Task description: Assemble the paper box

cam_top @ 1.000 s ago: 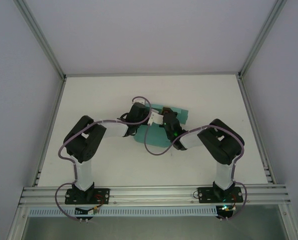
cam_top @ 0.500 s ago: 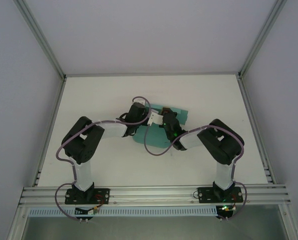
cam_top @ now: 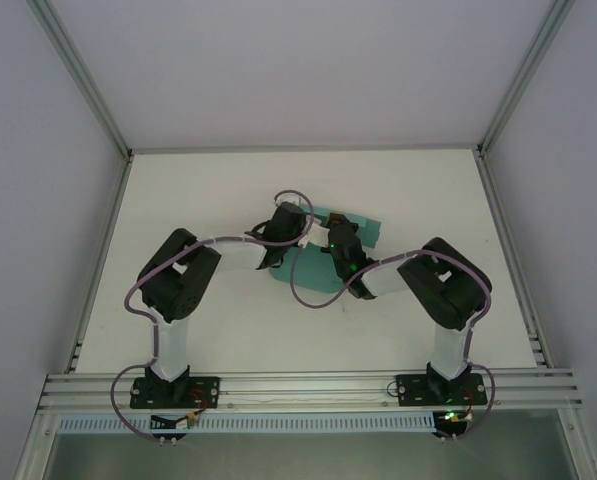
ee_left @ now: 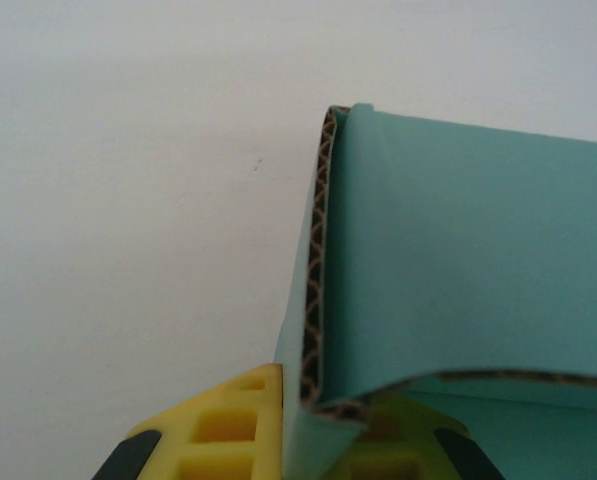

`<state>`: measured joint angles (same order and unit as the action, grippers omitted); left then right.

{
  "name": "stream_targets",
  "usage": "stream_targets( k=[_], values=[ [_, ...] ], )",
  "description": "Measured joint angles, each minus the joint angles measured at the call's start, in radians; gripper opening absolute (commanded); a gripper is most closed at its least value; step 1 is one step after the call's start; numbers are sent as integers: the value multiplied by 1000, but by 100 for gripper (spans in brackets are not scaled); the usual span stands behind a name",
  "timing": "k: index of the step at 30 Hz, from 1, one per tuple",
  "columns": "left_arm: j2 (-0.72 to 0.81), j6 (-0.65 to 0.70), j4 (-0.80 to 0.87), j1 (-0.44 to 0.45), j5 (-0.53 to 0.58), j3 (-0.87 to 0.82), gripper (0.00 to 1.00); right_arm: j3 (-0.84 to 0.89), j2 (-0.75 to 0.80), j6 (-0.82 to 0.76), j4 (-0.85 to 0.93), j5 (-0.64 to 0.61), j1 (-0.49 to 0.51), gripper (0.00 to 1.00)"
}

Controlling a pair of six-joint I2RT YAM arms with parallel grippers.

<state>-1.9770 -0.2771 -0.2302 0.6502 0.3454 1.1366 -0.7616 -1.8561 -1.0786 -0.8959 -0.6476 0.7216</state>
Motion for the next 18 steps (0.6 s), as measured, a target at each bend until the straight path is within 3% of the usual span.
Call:
stream_targets(
  k=[4, 12, 15, 17, 18],
  values=[
    [-24, -58, 49, 37, 124, 35, 0, -1, 2, 13, 7, 14, -3, 0],
    [-30, -102, 68, 39, 137, 48, 1, -3, 2, 18, 9, 43, -14, 0],
    [-15, -86, -17, 39, 133, -10, 26, -7, 2, 17, 10, 31, -4, 0],
    [-4, -86, -61, 31, 134, -55, 31, -7, 2, 17, 20, 25, 2, 0],
    [0, -80, -80, 23, 126, -76, 28, -7, 2, 18, 27, 24, 5, 0]
  ],
)
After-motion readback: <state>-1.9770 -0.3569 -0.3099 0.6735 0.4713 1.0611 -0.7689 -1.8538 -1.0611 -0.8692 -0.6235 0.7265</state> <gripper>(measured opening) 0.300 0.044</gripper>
